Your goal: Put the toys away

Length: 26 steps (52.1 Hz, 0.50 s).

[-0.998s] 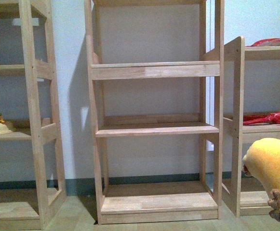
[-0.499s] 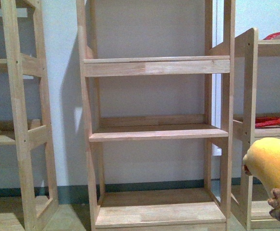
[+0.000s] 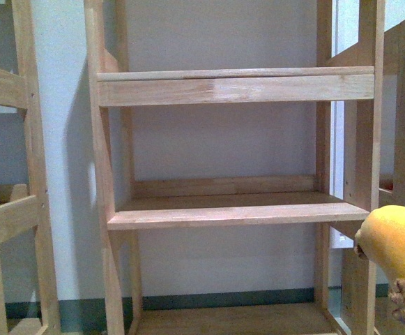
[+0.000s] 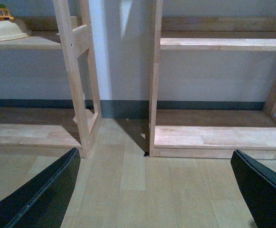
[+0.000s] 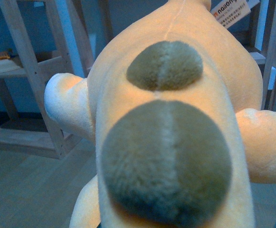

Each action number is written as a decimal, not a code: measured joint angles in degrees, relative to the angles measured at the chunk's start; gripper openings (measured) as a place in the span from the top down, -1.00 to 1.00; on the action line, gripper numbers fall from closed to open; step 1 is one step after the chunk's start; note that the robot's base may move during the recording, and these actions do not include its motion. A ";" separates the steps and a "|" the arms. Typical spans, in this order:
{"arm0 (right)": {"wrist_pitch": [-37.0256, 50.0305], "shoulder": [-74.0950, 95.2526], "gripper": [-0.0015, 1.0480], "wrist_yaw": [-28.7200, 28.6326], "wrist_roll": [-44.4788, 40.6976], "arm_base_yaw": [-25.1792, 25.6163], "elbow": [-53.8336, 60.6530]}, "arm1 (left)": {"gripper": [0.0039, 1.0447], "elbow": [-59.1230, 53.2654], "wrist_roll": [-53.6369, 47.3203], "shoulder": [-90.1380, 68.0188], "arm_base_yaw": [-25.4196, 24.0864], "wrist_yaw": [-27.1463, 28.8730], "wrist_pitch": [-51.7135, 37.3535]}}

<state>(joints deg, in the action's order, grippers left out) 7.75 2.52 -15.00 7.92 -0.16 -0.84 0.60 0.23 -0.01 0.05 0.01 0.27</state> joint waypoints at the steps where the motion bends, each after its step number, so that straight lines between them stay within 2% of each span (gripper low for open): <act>1: 0.00 0.00 0.84 0.00 0.00 0.00 0.00 | -0.89 0.00 0.00 0.02 0.00 0.02 0.00; 26: 0.00 0.00 0.84 -0.02 0.00 0.00 0.00 | -0.89 0.00 0.00 0.00 0.00 0.02 0.00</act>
<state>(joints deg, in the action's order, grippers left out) 7.75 2.52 -15.03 7.92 -0.16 -0.84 0.60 0.23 -0.01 0.05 0.03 0.27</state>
